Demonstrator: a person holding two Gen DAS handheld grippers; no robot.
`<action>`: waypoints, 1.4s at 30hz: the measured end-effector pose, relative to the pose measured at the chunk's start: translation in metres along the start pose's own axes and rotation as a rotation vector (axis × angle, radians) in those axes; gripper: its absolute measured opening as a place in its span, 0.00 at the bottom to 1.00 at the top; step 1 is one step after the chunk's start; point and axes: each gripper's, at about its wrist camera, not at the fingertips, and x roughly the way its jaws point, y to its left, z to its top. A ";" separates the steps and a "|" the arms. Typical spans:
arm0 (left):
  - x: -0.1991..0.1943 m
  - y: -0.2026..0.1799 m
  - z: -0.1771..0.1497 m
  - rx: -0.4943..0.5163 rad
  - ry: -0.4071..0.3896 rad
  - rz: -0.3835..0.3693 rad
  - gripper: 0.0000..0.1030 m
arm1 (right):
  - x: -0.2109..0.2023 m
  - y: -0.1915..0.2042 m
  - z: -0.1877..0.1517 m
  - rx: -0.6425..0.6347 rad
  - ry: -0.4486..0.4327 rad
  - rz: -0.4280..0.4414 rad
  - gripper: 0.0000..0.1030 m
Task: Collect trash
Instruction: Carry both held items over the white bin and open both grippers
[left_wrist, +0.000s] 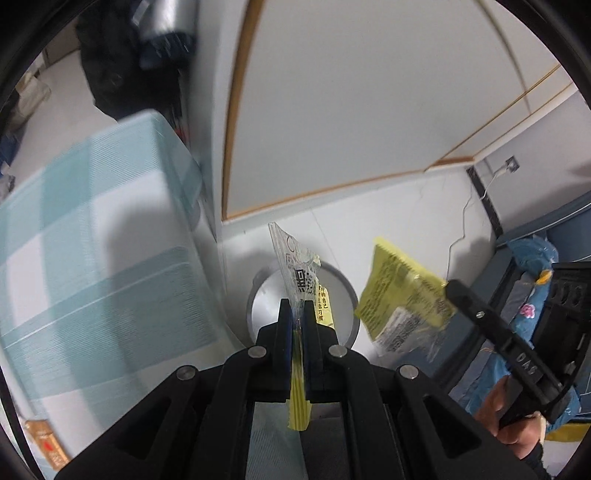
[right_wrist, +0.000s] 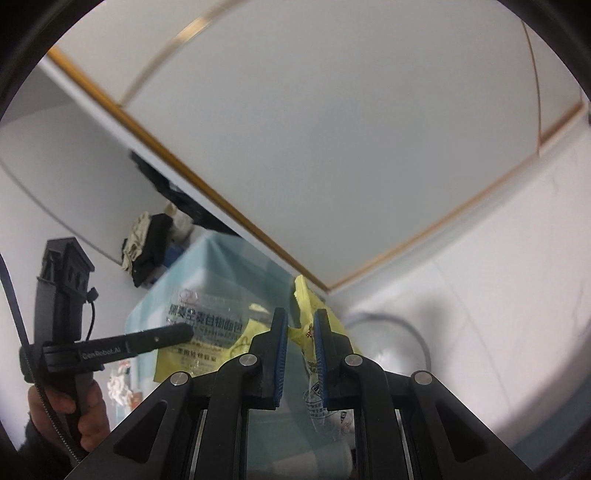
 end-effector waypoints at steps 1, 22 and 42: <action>0.005 0.000 0.001 0.000 0.011 0.003 0.01 | 0.012 -0.010 -0.002 0.024 0.019 0.001 0.13; 0.070 -0.033 0.008 0.035 0.232 0.056 0.01 | 0.053 -0.083 -0.034 0.165 0.149 -0.016 0.62; 0.073 -0.043 0.001 0.049 0.288 0.072 0.51 | 0.030 -0.074 -0.028 0.101 0.082 -0.075 0.89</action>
